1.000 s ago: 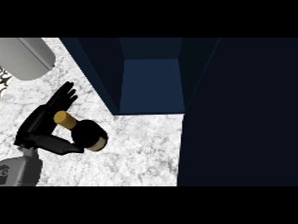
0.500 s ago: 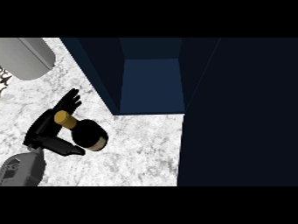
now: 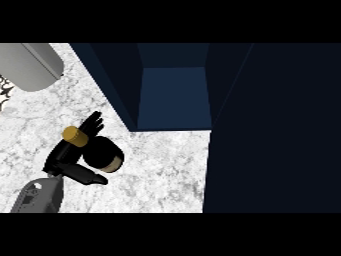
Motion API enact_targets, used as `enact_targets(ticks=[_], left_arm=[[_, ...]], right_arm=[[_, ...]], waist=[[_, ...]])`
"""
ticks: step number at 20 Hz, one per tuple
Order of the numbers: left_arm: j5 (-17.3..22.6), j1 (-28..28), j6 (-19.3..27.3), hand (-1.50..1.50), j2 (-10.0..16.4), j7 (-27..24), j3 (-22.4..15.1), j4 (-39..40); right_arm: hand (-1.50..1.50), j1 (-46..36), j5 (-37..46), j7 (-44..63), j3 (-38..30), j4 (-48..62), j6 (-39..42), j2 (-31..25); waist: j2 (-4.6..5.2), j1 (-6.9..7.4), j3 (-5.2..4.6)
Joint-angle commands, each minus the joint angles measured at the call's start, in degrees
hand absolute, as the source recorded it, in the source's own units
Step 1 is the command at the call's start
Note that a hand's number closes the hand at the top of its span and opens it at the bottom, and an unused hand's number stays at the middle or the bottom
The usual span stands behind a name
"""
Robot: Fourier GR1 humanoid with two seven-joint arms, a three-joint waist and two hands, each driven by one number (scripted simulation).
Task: Pick up the wine, place it into the cabinet and close the cabinet
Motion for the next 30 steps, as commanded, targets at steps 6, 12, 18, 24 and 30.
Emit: enact_targets(ticks=[6, 12, 18, 24, 30], left_arm=[[2.5, -0.6, -1.3, -1.5, -1.7, -4.6, 2.3, 7.9], [5.7, -3.7, -1.2, -1.5, -3.6, -6.2, 5.5, 14.5], [6.0, -4.5, -1.2, -1.5, -5.5, -7.8, 5.1, 17.2], [7.1, -8.6, -4.0, -1.5, -3.3, -8.3, 6.2, 21.8], [7.8, -9.0, -3.0, 1.5, -7.1, -6.4, 4.7, 18.6]], right_arm=[[-1.5, 2.2, -3.1, 7.1, 0.8, -14.8, -1.3, -0.6], [-1.5, 3.1, -3.1, 6.4, 0.2, -14.5, -1.1, -0.9], [-1.5, 4.2, -1.5, 5.3, 2.3, -13.4, 0.0, -1.1], [-1.5, 1.5, -3.8, 7.7, -0.5, -13.4, -1.1, -0.6], [-1.5, 3.9, -6.2, 7.2, -1.9, -14.4, 0.9, -1.9]], waist=[[-0.1, 0.01, -0.01], [-0.03, -0.35, -0.03], [-0.08, 0.05, 0.02], [0.04, 0.01, -0.01], [-0.17, 0.08, 0.06]])
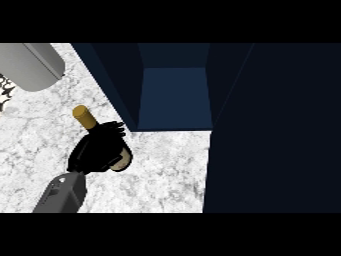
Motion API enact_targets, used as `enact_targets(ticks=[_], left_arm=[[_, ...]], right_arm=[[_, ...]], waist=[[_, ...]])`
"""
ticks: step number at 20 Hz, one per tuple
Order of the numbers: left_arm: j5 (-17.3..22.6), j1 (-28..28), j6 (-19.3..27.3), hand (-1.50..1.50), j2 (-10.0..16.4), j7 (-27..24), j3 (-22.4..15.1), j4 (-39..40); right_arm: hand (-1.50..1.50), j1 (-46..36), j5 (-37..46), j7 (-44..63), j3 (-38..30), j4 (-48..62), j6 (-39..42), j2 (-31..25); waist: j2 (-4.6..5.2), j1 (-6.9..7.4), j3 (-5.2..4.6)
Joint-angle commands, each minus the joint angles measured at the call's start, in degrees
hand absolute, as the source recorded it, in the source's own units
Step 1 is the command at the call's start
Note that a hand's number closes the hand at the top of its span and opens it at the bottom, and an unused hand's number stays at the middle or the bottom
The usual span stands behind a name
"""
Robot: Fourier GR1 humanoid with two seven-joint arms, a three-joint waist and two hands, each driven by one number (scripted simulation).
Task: Pick up the wine, place it into the cabinet and close the cabinet
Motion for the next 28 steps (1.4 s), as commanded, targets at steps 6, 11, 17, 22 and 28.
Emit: enact_targets(ticks=[6, 11, 17, 22, 28], left_arm=[[-3.7, 0.7, 3.9, 1.5, -1.5, -4.7, -2.8, -0.7], [-2.6, 0.4, 7.1, 1.5, -2.0, -5.1, -2.1, -6.0], [2.0, 15.6, 10.6, 1.5, -3.0, -19.0, 4.3, -11.8], [9.0, 20.5, 8.9, 1.5, -4.7, -14.9, -2.5, -24.5], [11.8, 22.5, 17.8, 1.5, -4.8, -2.9, -11.2, -40.6]], right_arm=[[-1.5, 5.3, -4.2, 3.9, 0.5, -14.3, 0.0, 0.0], [-1.5, 2.9, -4.6, 6.0, -1.5, -13.7, -0.4, -0.4], [-1.5, 4.0, -2.9, 0.7, -0.7, -8.4, -0.2, 0.8], [-1.5, 5.2, -4.9, 0.5, -2.0, -9.6, 1.5, 0.0], [-1.5, 3.5, -6.2, 1.1, -3.4, -9.3, 0.5, 1.0]], waist=[[-0.04, -0.08, -0.08], [-0.16, 0.62, -0.07], [-0.45, 1.6, -0.02], [-0.26, 1.07, 0.01], [-0.29, 1.11, 0.04]])
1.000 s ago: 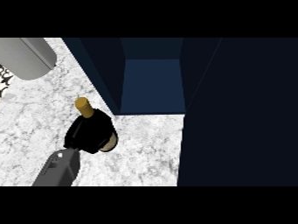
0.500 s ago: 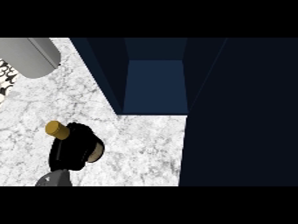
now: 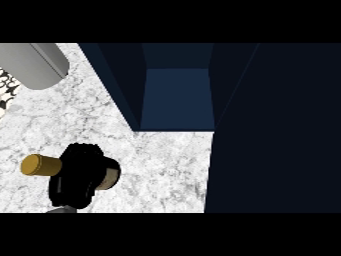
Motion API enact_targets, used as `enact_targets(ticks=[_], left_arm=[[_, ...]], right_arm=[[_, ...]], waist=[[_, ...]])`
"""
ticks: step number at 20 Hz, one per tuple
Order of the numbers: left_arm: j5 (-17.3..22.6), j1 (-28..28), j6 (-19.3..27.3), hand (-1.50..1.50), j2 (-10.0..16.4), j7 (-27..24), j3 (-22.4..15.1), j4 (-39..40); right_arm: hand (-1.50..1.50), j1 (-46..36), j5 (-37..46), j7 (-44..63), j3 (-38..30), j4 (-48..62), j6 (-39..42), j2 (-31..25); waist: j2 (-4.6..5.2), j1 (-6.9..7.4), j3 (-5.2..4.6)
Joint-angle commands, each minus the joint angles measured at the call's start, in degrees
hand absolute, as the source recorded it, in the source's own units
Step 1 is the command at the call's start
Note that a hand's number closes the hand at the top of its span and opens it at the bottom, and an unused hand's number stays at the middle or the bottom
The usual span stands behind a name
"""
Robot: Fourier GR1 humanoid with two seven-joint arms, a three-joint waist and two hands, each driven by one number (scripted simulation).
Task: Pick up the wine, place it into the cabinet and close the cabinet
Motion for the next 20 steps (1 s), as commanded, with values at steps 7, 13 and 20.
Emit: enact_targets(ticks=[7, 13, 20], left_arm=[[2.6, 3.3, 19.5, 1.5, -0.2, 13.0, -18.7, -24.5], [3.5, -7.6, 34.2, 1.5, -0.2, 23.7, -25.4, -26.7], [4.2, -18.0, 43.2, 1.5, -0.2, 29.4, -24.5, -22.0]], right_arm=[[-1.5, 1.2, -4.5, 7.6, 0.2, -12.4, -0.6, -0.7], [-1.5, -1.3, -4.5, 5.2, 0.2, -7.5, 0.0, 0.9], [-1.5, -2.5, -6.0, 7.9, -1.9, -9.3, -0.5, 1.3]], waist=[[0.06, -0.46, -0.06], [0.37, -0.98, -0.05], [0.42, -1.16, -0.06]])
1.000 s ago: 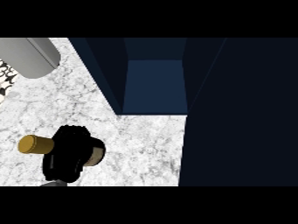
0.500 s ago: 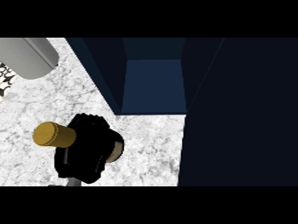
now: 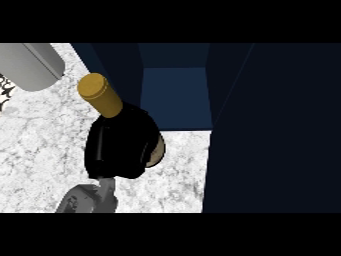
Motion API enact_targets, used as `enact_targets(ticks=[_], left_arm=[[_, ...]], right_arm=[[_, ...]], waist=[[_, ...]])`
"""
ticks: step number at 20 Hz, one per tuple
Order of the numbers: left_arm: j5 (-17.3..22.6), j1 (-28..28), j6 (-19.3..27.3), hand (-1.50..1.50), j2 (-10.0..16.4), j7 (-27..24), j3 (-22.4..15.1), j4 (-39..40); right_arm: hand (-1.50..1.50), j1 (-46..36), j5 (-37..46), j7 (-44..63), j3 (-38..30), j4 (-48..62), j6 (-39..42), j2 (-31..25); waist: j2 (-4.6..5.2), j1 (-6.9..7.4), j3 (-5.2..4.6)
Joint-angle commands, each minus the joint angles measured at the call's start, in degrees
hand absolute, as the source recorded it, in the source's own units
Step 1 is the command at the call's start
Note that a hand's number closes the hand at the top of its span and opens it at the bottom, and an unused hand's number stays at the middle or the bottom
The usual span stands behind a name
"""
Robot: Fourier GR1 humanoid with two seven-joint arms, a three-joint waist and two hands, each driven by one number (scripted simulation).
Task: Pick up the wine, place it into the cabinet and close the cabinet
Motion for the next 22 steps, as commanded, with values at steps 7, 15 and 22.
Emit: enact_targets(ticks=[7, 15, 22], left_arm=[[0.3, -12.1, 12.0, 1.5, 0.0, 3.7, -2.3, 9.5], [7.1, -10.4, 13.6, 1.5, 0.0, -10.2, -8.4, 22.4], [14.7, -17.3, 12.4, 1.5, 0.0, -16.0, -7.8, 33.3]], right_arm=[[-1.5, 5.2, -6.3, 5.8, -0.3, -14.4, 0.7, -0.9], [-1.5, 8.7, -5.4, 2.1, 1.6, -12.8, 3.7, -0.7], [-1.5, 7.1, -9.1, 1.0, -2.8, -10.3, 4.1, 0.2]], waist=[[0.01, -0.62, -0.02], [0.09, -1.29, -0.06], [0.36, -1.04, -0.07]])
